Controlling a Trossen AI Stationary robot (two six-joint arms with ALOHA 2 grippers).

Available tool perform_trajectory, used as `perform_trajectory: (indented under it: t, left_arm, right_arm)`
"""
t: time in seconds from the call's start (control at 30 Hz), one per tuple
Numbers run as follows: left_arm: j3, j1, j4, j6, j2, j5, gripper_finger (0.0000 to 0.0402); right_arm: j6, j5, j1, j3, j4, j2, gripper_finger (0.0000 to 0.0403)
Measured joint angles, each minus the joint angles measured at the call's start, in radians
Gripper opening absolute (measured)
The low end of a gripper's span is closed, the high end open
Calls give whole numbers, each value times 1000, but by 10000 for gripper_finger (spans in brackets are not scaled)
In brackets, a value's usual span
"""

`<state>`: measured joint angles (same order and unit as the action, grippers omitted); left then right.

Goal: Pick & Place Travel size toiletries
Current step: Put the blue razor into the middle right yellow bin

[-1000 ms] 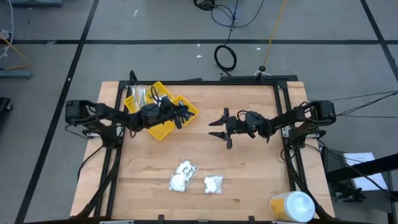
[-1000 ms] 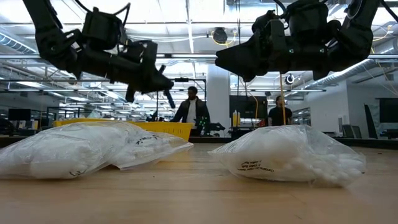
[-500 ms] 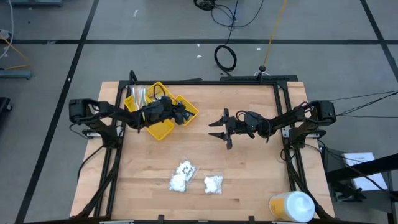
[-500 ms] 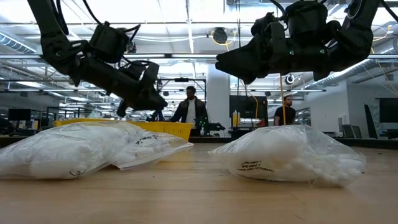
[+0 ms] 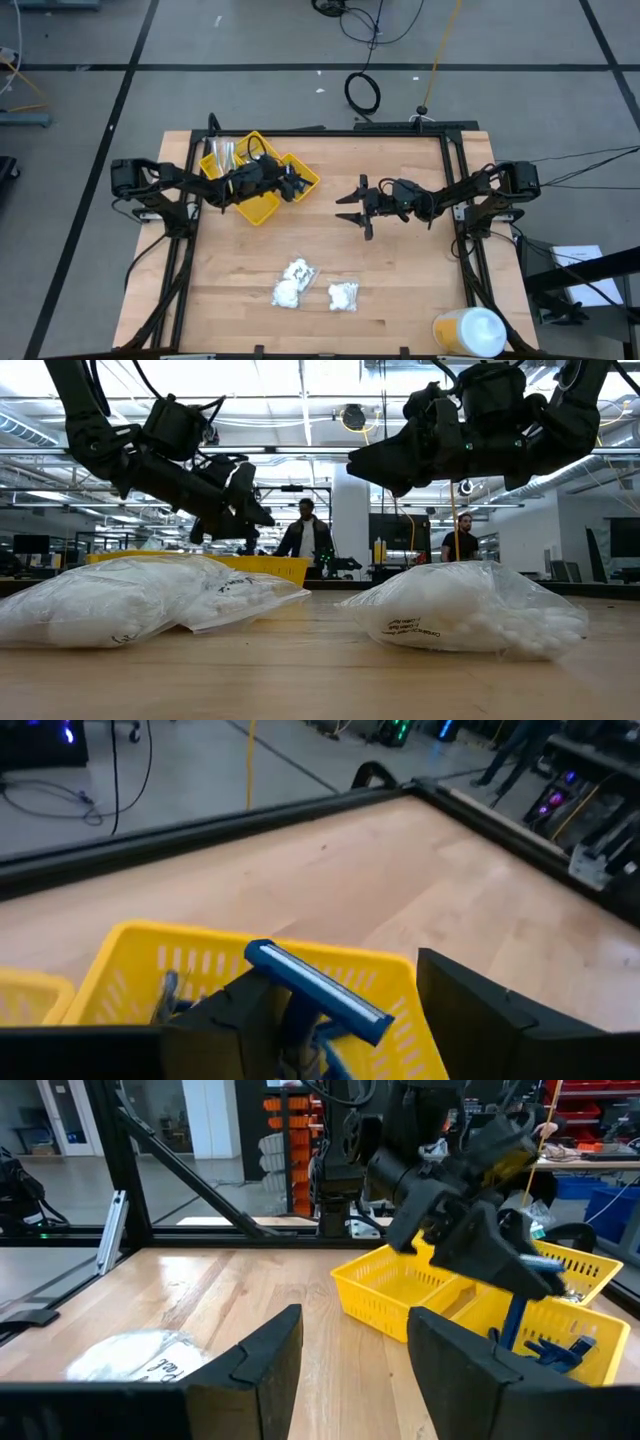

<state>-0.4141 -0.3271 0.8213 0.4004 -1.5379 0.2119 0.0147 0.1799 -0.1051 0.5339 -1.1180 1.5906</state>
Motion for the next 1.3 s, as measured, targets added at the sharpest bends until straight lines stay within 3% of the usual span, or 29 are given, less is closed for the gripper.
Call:
perform_trajectory:
  t: [0.2,0.33,0.53,0.77,1.1,1.3]
  left_arm:
    - [-1,0,46,-48,1,8,233]
    - [-1,8,-54,-107,1,101,234]
    - [-1,11,-101,-28,1,96,235]
    - [-1,15,50,100,1,-84,235]
    - [-1,15,187,110,1,-134,235]
    - [-1,17,188,56,1,-375,234]
  right_arm:
    - [0,0,0,0,12,0,171]
    - [-6,0,0,0,13,0,171]
    - [-8,0,0,0,15,0,171]
    - [-8,0,0,0,15,0,171]
    - [-8,0,0,0,18,0,171]
    - [-9,0,-1,0,31,0,171]
